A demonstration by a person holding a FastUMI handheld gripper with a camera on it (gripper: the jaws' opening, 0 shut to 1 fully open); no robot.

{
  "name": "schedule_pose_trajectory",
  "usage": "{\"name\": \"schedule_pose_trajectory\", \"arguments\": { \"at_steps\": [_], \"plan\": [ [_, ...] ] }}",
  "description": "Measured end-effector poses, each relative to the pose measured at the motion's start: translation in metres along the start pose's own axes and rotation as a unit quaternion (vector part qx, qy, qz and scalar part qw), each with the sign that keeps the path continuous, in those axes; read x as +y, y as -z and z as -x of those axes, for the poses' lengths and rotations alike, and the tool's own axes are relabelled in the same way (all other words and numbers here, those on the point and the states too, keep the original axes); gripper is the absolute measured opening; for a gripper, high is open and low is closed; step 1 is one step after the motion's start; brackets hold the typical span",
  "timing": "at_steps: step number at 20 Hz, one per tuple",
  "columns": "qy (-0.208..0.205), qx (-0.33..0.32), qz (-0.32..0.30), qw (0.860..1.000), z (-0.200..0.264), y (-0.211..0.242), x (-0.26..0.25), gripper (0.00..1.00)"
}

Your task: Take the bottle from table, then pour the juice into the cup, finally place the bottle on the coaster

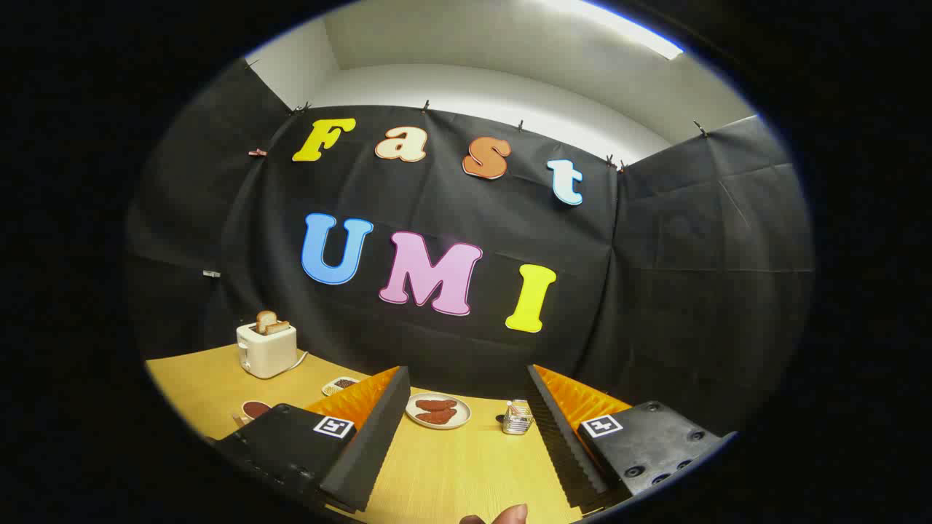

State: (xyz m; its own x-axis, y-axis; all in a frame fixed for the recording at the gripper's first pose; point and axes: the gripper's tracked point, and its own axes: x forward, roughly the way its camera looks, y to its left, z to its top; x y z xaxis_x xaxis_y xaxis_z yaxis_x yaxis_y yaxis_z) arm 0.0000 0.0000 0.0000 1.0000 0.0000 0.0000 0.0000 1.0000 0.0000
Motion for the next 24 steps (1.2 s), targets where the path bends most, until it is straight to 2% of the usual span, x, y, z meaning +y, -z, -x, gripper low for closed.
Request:
{"name": "schedule_pose_trajectory", "arguments": {
  "at_steps": [8,20,24],
  "plan": [
    [0.009,0.005,-0.030,0.999,-0.004,0.030,0.009,0.97],
    [0.007,0.025,-0.066,0.998,-0.012,0.098,0.003,0.97],
    [-0.014,0.023,-0.092,0.995,-0.010,0.120,0.014,0.97]
  ]
}}
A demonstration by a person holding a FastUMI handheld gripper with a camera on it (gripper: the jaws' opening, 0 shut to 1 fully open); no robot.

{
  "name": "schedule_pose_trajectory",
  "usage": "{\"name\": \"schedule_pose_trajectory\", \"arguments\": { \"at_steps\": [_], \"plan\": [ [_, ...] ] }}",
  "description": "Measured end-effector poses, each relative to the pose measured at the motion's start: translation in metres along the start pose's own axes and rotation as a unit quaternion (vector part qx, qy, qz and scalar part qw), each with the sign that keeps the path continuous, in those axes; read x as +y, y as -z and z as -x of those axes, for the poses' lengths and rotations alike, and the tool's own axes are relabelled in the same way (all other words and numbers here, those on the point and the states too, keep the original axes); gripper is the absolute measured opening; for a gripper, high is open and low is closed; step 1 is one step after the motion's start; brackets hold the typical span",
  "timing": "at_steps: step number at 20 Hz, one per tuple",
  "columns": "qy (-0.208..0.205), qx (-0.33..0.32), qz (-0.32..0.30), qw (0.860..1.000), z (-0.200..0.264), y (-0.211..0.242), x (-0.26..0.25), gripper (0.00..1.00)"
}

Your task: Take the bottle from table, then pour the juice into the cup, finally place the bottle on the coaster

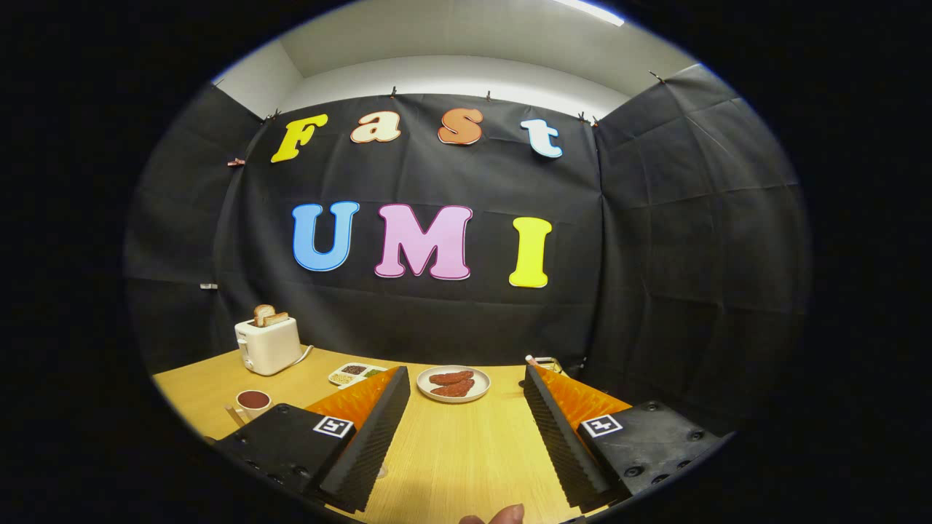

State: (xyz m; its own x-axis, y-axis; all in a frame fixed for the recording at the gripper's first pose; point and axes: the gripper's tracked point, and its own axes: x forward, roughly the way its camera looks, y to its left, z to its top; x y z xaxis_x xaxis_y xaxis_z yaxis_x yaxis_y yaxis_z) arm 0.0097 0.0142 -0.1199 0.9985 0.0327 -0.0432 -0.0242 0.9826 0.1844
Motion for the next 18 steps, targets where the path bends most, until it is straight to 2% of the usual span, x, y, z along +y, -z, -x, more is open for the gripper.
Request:
{"name": "schedule_pose_trajectory", "arguments": {
  "at_steps": [3,8,12,18],
  "plan": [
    [-0.029,-0.010,0.021,0.999,0.005,0.023,0.017,0.97],
    [-0.078,0.014,0.029,0.996,0.009,0.083,0.069,0.97],
    [-0.090,0.039,0.020,0.995,0.001,0.124,0.104,0.97],
    [-0.083,0.061,0.007,0.995,-0.025,0.163,0.132,0.97]
  ]
}}
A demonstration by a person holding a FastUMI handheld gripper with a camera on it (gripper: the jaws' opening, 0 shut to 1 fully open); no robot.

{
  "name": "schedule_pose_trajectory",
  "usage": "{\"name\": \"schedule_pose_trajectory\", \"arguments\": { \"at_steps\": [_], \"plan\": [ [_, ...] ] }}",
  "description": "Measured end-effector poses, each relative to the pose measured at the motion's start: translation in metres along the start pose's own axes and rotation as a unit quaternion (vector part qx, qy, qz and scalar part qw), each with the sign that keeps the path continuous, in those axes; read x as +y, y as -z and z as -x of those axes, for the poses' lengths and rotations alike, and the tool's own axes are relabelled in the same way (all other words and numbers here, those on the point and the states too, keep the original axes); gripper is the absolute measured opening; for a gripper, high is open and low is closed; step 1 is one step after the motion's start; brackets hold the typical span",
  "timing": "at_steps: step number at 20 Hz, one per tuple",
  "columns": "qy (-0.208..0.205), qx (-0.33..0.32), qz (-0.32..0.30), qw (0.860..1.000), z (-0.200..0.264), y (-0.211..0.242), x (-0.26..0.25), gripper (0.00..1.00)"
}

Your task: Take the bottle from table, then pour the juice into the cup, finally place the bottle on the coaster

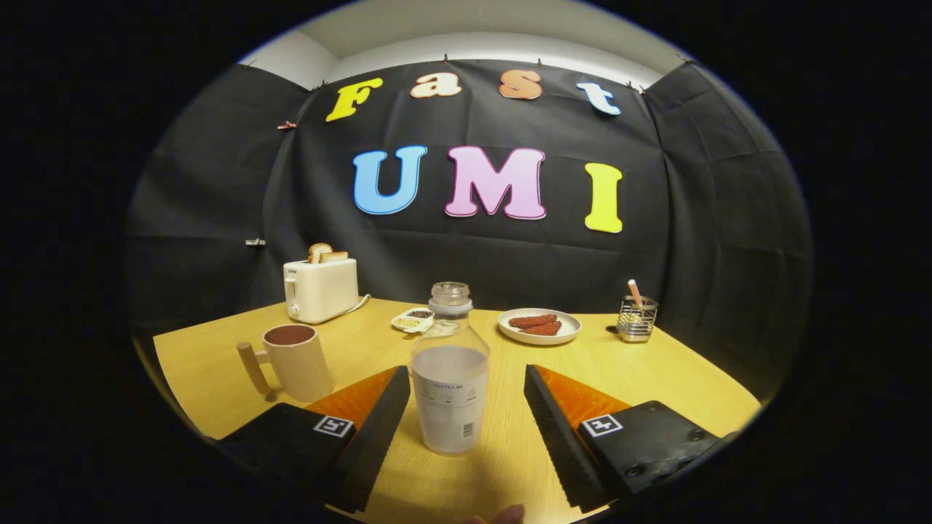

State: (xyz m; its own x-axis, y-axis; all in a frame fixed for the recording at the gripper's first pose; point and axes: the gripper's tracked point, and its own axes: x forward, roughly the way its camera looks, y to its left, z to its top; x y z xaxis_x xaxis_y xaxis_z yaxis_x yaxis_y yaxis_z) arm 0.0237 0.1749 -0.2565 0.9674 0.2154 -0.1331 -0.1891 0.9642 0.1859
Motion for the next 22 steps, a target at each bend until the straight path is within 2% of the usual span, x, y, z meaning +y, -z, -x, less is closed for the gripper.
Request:
{"name": "schedule_pose_trajectory", "arguments": {
  "at_steps": [11,12,13,14,17,22],
  "plan": [
    [0.060,0.011,-0.009,0.998,-0.043,0.025,0.000,0.97],
    [0.066,0.009,-0.009,0.998,-0.045,0.025,-0.001,0.87],
    [0.077,0.014,-0.003,0.997,-0.045,0.023,-0.004,0.78],
    [0.091,0.022,0.010,0.996,-0.046,0.022,-0.008,0.76],
    [0.110,0.036,0.038,0.993,-0.047,0.011,-0.009,0.74],
    [0.096,0.011,0.115,0.989,-0.047,-0.037,0.002,0.73]
  ]
}}
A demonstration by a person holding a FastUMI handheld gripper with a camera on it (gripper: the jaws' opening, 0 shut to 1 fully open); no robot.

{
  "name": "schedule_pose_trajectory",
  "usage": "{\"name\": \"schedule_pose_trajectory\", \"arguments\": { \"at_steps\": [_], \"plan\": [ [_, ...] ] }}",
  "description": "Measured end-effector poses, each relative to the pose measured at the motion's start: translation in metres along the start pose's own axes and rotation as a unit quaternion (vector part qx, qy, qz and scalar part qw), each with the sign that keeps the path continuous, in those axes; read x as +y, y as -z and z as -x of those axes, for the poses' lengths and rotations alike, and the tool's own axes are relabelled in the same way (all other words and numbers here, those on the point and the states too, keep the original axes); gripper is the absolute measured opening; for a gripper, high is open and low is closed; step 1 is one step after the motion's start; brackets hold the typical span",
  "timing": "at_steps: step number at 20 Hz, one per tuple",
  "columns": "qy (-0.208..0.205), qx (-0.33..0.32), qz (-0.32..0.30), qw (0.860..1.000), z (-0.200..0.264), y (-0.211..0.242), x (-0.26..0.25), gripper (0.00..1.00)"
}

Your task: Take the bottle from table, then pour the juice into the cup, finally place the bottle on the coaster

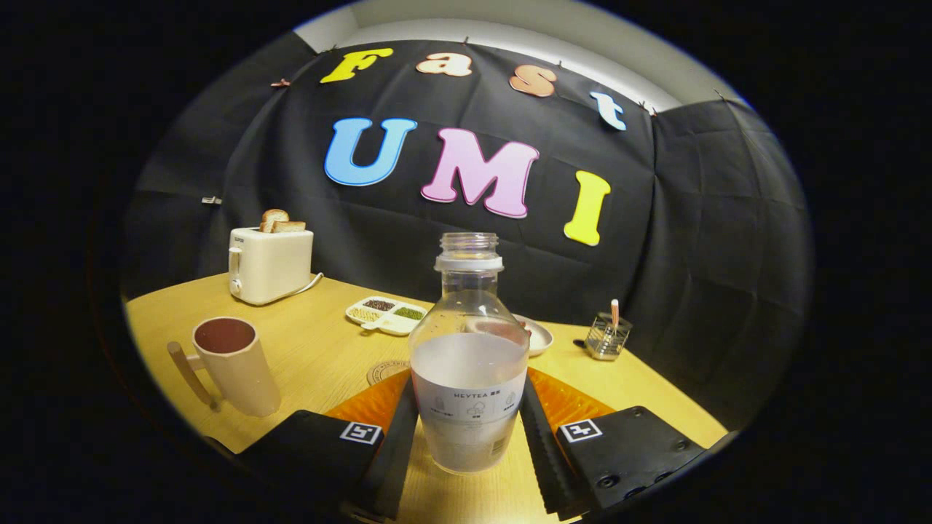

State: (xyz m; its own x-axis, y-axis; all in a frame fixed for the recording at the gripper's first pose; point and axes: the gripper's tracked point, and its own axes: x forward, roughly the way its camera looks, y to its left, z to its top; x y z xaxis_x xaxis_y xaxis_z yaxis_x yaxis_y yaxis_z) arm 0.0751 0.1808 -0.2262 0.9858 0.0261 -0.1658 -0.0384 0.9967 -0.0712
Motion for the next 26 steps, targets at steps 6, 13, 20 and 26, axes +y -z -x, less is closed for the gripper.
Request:
{"name": "schedule_pose_trajectory", "arguments": {
  "at_steps": [6,13,20,26],
  "plan": [
    [0.030,0.003,0.103,0.994,-0.001,-0.041,-0.014,0.71],
    [0.026,-0.005,0.236,0.971,0.004,-0.064,0.000,0.71],
    [0.018,-0.024,0.342,0.939,0.005,-0.073,0.020,0.71],
    [-0.005,-0.034,0.409,0.912,0.005,-0.070,0.042,0.71]
  ]
}}
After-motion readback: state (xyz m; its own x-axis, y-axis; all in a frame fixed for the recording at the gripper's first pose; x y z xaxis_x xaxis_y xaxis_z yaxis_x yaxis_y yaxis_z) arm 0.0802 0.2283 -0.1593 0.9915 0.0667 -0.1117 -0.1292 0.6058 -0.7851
